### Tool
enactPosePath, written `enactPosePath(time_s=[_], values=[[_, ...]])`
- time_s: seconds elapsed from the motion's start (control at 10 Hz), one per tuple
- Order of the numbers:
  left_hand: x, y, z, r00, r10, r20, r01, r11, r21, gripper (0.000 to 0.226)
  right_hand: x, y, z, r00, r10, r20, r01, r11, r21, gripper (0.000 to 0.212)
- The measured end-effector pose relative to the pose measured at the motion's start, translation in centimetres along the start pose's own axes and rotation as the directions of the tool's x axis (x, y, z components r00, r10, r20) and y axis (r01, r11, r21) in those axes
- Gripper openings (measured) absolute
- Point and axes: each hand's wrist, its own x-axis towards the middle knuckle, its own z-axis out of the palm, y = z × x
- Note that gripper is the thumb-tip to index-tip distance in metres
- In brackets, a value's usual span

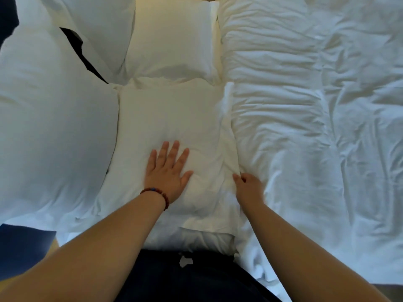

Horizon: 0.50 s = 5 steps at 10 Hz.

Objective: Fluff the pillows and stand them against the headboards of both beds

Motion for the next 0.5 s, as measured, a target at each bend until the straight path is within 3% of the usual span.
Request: enactPosePath(time_s=[0.1,0.2,0.3,0.5], values=[[0.4,0.1,-0.4,0.999,0.007,0.041,-0.007,1.0,0.015,0.066,-1.1,-0.6,-0.4,0.998,0.042,-0.038,-0.035,0.987,0.157,0.036],[-0.3,0.1,-0.9,0.998,0.039,0.04,-0.039,0.999,-0.006,0.065,-1.8,-1.4,-1.7,0.996,-0.056,-0.068,0.068,0.98,0.188,0.03],[-2.0,-0.4,-1.0,0.999,0.05,-0.015,-0.051,0.994,-0.099,0.063,-2.6,-2.8,-2.5,0.983,-0.181,-0.015,0.18,0.967,0.18,0.03],[-9.4,-0.3,1.1,1.0,0.009,-0.002,-0.009,0.966,-0.257,0.064,-5.9,-3.1,-0.8,0.957,-0.261,0.126,0.242,0.959,0.148,0.028]])
